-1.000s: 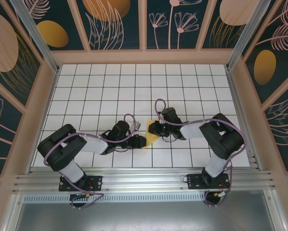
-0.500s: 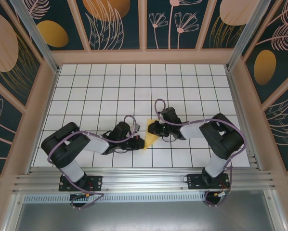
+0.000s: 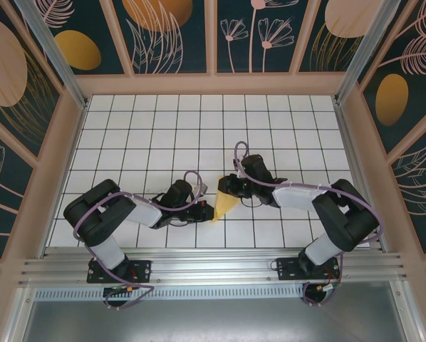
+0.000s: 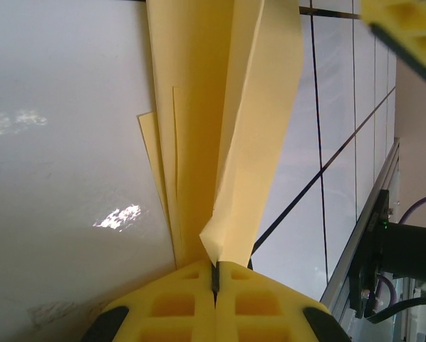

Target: Fold a paper plane with a square sheet of paper (pick it up from the middle)

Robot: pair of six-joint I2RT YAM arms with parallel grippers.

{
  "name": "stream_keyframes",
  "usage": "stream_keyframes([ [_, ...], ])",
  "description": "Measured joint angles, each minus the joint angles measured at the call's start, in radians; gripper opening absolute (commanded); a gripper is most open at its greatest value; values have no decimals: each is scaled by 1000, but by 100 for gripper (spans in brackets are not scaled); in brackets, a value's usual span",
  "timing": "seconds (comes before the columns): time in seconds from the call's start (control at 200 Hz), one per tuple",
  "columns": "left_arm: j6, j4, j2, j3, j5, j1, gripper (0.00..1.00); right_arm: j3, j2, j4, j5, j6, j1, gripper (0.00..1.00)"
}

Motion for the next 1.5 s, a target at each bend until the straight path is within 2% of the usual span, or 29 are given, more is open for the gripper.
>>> stream_keyframes([
  [0.17, 0, 0, 0, 0, 0, 0, 0, 0, 2, 6, -22, 5, 0, 18],
  [0.701, 0, 13, 4, -5, 1, 0, 0, 23, 185, 39, -99, -9, -17, 17],
  [0.936, 0, 25, 6, -8, 8, 3, 8, 24, 196, 37, -95, -11, -21, 15],
  [1.036, -1, 21, -2, -8, 7, 3, 14, 14, 197, 53, -94, -12, -21, 14],
  [1.121, 0, 2, -20, -8, 0, -2, 20, 1, 196, 76, -95, -21, -21, 14],
  [1.256, -5, -52, -58, -5, -12, -10, 24, -18, 191, 104, -94, -37, -21, 14],
  [1.501, -11, -92, -99, -5, -28, -12, 19, -26, 185, 112, -91, -63, -21, 14],
])
